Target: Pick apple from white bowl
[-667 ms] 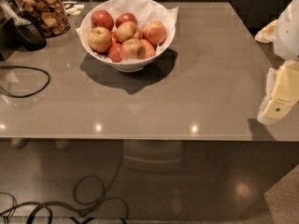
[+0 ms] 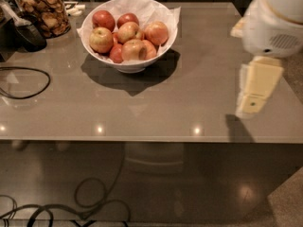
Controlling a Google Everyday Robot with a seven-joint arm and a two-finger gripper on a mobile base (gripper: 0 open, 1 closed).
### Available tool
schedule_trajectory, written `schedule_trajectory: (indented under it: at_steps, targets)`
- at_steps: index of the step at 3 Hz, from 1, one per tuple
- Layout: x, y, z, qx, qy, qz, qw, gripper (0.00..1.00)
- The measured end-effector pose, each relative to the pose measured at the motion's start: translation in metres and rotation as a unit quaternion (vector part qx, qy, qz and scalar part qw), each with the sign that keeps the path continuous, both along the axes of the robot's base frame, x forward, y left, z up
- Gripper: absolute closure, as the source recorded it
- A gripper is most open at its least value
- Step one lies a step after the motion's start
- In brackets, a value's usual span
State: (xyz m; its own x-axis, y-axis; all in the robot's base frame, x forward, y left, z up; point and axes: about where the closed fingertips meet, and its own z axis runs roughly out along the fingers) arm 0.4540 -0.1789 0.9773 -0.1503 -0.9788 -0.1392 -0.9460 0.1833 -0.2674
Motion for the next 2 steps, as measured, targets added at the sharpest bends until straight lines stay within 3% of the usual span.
schedule_trajectory:
  at_steps: [1,2]
  targets:
    - [0.016,0.0415,0.0011,-0.04,-0.007,0.043,0.9983,0.0]
    - [0.0189,0.0443,0.0032,-0.04,-0.015,0.046,0.9981,0.0]
